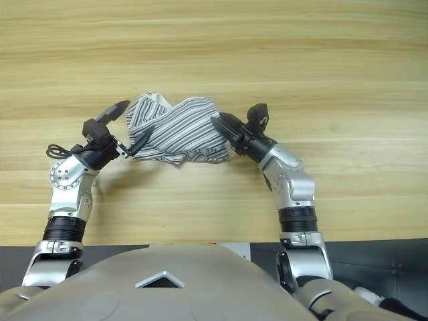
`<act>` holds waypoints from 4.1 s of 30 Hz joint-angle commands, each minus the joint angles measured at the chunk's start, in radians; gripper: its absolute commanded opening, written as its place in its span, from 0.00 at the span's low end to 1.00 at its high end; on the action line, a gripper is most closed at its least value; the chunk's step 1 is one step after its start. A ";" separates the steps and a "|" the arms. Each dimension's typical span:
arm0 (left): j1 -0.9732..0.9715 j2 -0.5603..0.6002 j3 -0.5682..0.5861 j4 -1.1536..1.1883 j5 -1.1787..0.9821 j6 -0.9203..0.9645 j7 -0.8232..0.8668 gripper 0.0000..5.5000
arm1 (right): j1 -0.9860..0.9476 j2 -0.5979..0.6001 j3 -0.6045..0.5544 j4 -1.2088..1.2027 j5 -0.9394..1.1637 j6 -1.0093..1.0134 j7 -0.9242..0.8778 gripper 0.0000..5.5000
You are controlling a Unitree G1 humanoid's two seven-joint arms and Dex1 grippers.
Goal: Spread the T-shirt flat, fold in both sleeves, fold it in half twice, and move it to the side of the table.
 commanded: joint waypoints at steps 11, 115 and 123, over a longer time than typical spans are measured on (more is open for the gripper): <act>-0.006 0.003 0.003 0.008 0.027 -0.010 0.008 0.74 | -0.017 0.000 -0.010 -0.004 -0.009 0.004 0.006 0.02; -0.083 -0.055 0.037 -0.042 0.004 -0.024 0.081 0.74 | -0.945 -0.025 0.119 1.245 -0.671 -0.430 -0.582 0.34; -0.111 -0.059 0.031 -0.020 0.016 -0.028 0.079 0.74 | -0.959 -0.060 0.113 1.255 -0.745 -0.379 -0.492 0.44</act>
